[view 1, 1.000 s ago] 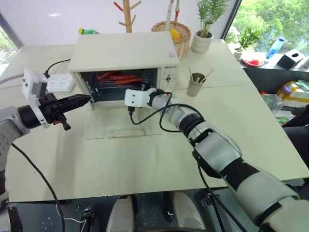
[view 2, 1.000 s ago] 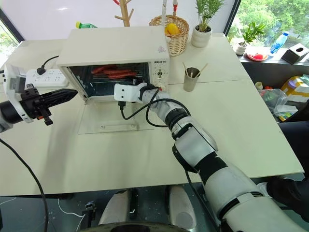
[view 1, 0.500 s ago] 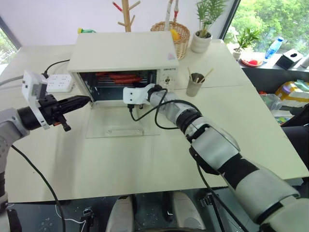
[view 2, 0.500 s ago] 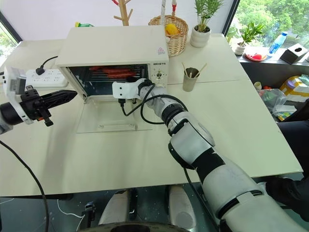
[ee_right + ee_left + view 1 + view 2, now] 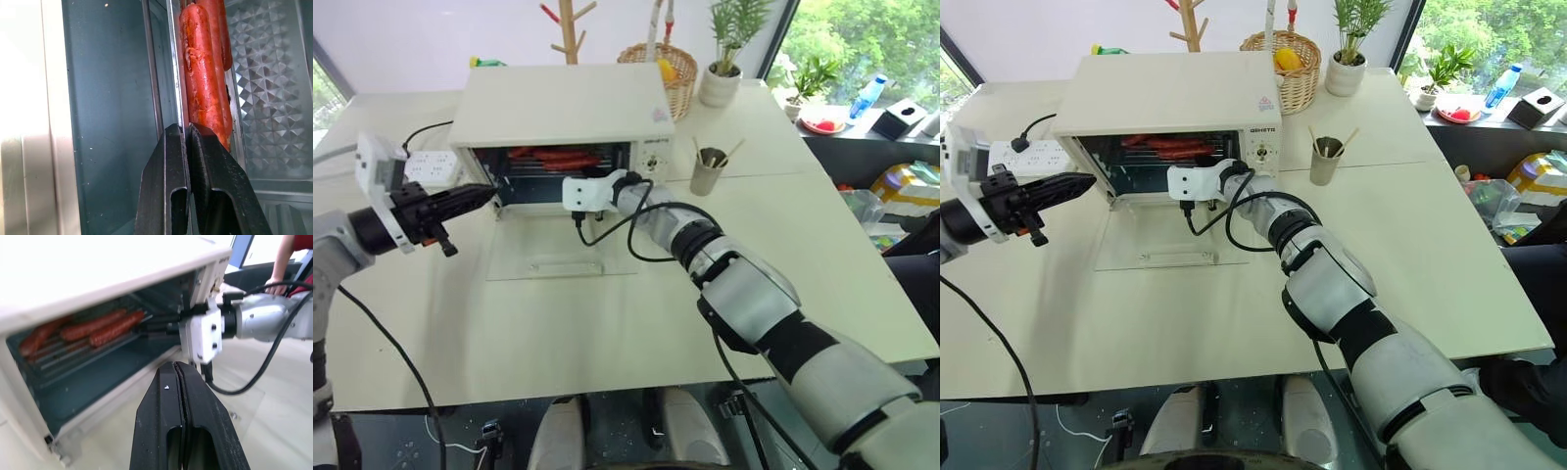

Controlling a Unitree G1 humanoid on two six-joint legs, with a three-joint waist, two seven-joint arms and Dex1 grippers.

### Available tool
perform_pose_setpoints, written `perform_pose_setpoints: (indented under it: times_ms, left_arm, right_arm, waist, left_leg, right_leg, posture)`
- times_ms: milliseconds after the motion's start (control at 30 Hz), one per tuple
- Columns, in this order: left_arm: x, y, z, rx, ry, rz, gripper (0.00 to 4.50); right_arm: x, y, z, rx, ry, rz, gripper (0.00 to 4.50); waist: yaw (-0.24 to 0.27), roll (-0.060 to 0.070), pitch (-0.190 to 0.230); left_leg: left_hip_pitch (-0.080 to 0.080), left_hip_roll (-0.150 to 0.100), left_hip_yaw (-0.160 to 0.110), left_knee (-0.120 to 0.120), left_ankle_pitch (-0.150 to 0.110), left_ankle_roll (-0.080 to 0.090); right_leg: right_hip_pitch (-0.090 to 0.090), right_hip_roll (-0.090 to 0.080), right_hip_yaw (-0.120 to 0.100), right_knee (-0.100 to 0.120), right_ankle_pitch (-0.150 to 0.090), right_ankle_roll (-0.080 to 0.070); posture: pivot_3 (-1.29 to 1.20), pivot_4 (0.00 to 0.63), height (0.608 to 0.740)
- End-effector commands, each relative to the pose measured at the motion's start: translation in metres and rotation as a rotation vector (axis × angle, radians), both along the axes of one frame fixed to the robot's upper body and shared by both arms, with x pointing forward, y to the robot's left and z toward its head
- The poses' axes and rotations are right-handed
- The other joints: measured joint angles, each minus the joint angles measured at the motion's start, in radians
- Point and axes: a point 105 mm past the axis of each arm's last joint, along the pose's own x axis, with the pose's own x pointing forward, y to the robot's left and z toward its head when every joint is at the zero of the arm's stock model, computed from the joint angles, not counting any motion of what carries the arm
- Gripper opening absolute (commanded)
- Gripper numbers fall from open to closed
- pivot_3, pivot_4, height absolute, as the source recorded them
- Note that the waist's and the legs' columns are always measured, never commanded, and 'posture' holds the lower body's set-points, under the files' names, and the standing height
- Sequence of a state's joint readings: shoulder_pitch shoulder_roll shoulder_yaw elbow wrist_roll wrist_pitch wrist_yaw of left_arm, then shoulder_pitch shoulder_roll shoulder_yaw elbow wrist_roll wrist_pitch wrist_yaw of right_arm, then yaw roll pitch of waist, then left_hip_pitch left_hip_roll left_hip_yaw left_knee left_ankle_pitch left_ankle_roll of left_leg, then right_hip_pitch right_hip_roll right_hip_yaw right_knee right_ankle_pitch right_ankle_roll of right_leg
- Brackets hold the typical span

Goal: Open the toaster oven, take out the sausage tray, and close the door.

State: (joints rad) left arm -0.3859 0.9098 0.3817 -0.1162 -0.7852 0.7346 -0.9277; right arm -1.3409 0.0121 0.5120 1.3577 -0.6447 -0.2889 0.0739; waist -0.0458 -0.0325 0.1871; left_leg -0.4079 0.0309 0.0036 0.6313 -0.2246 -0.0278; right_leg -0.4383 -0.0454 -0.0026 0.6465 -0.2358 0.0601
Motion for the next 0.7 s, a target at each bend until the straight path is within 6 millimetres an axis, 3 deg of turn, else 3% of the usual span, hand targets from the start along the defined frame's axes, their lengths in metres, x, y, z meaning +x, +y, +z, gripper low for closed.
perform_pose_setpoints:
  times_ms: [33, 400, 700]
  left_arm:
    - [0.010, -0.003, 0.011, 0.019, -0.050, -0.021, 0.00]
    - [0.071, 0.006, 0.023, 0.107, -0.105, 0.032, 0.00]
    - [0.086, 0.004, 0.028, 0.133, -0.124, 0.010, 0.00]
  right_arm:
    - [-0.005, 0.016, 0.028, 0.064, -0.058, 0.064, 0.02]
    - [-0.014, 0.030, 0.046, 0.106, -0.091, 0.142, 0.02]
    - [-0.024, 0.039, 0.055, 0.148, -0.097, 0.216, 0.02]
  waist:
    - [0.000, 0.000, 0.000]
    - [-0.005, 0.000, 0.000]
    - [-0.014, -0.001, 0.001]
  left_leg:
    - [0.000, 0.000, 0.000, 0.000, 0.000, 0.000]
    - [-0.001, 0.000, 0.001, -0.002, 0.000, 0.000]
    - [-0.004, 0.000, 0.002, -0.002, 0.000, 0.000]
  right_leg:
    - [0.000, 0.000, 0.000, 0.000, 0.000, 0.000]
    - [-0.003, 0.002, 0.000, 0.000, 0.000, 0.000]
    - [-0.005, 0.002, 0.000, 0.001, 0.000, 0.000]
  posture:
    - [0.00, 0.150, 0.740]
    - [0.00, 0.150, 0.740]
    - [0.00, 0.150, 0.740]
